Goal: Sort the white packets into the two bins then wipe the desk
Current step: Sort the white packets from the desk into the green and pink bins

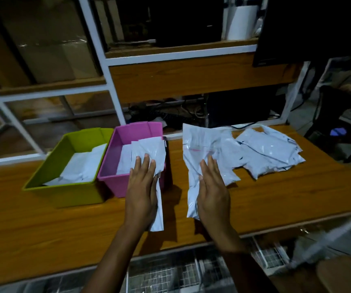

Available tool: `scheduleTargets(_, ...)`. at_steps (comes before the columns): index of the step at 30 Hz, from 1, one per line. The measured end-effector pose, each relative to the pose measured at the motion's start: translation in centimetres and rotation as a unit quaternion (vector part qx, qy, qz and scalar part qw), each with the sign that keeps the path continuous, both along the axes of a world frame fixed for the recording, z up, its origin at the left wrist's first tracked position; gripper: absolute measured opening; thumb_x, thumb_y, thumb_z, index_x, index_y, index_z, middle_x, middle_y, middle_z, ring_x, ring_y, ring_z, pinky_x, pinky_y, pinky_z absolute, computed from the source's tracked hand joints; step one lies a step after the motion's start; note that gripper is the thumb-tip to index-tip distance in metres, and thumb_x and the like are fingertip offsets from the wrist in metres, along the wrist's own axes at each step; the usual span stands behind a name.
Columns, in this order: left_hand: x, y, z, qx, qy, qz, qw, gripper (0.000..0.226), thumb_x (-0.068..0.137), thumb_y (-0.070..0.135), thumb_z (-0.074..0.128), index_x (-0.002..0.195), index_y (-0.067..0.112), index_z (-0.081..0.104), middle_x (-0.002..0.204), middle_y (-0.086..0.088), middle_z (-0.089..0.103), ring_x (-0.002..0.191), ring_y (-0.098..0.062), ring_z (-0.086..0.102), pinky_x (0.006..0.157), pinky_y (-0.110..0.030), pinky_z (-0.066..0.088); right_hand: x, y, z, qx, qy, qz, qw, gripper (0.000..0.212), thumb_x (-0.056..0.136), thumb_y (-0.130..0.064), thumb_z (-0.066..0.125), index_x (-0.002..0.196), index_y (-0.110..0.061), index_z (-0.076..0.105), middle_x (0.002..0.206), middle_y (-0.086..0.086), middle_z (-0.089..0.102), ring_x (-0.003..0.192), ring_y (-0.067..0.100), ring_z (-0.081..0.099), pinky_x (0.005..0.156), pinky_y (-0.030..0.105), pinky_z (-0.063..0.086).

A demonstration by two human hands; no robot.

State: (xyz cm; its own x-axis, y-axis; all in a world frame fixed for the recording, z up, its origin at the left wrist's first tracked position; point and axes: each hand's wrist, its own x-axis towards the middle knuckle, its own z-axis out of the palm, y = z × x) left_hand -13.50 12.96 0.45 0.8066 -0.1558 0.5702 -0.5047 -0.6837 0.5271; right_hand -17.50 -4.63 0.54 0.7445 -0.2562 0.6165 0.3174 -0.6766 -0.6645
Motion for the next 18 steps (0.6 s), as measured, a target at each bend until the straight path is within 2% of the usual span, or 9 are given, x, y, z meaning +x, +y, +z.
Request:
scheduleTargets(3,-0.8,3.6,0.7,-0.003,-0.007,0.026,1.000,0.047,0.102,0.029,0.035,0.148,0.019,0.030,0.158,0.003,0.024,0.150,-0.014,0.007,0.120,-0.045,0.019,0.1,3.3,1.0,0.001,-0.004,0.013,1.000,0.042,0.099,-0.017,0.040,0.138,-0.004,0.047,0.150,0.011,0.038,0.142,0.026,0.031,0.106,0.051,0.043)
scheduleTargets(6,-0.4,7.6,1.5,0.009,-0.022,0.051,0.998,0.048,0.101,0.033,0.032,0.146,0.016,0.035,0.157,0.002,0.026,0.149,-0.016,0.009,0.120,-0.043,0.017,0.8,7.0,1.9,-0.024,-0.012,0.027,0.999,0.041,0.097,-0.010,0.046,0.137,-0.002,0.048,0.149,0.013,0.040,0.142,0.026,0.032,0.107,0.048,0.042)
scheduleTargets(11,1.8,14.1,2.5,0.005,-0.029,0.077,0.997,0.046,0.102,0.028,0.034,0.147,0.017,0.033,0.157,0.003,0.024,0.149,-0.014,0.008,0.120,-0.044,0.017,3.5,13.2,2.8,-0.027,-0.012,0.065,0.997,0.042,0.097,-0.010,0.047,0.138,-0.004,0.046,0.149,0.011,0.039,0.142,0.022,0.031,0.105,0.046,0.045)
scheduleTargets(14,4.4,18.7,3.3,0.006,-0.039,0.083,0.996,0.047,0.100,0.021,0.039,0.146,0.014,0.035,0.157,0.001,0.026,0.149,-0.015,0.010,0.119,-0.047,0.019,6.4,17.8,3.4,-0.013,-0.009,0.091,0.996,0.041,0.098,-0.010,0.046,0.138,-0.008,0.047,0.150,0.007,0.039,0.142,0.020,0.030,0.103,0.052,0.045)
scheduleTargets(16,6.9,22.2,3.7,0.013,-0.035,0.086,0.996,0.046,0.101,0.024,0.038,0.145,0.012,0.037,0.156,0.000,0.027,0.149,-0.018,0.013,0.118,-0.049,0.023,8.8,21.3,3.8,0.008,0.009,0.103,0.995,0.040,0.099,-0.012,0.045,0.140,-0.012,0.047,0.152,0.002,0.036,0.144,0.017,0.027,0.105,0.057,0.040)
scheduleTargets(18,9.4,24.7,3.8,0.029,-0.033,0.080,0.996,0.048,0.101,0.031,0.035,0.144,0.010,0.039,0.154,-0.001,0.029,0.148,-0.022,0.017,0.117,-0.049,0.026,10.9,23.5,4.0,0.016,0.030,0.106,0.994,0.039,0.100,-0.014,0.044,0.139,-0.013,0.048,0.152,-0.001,0.036,0.144,0.014,0.026,0.108,0.056,0.038)
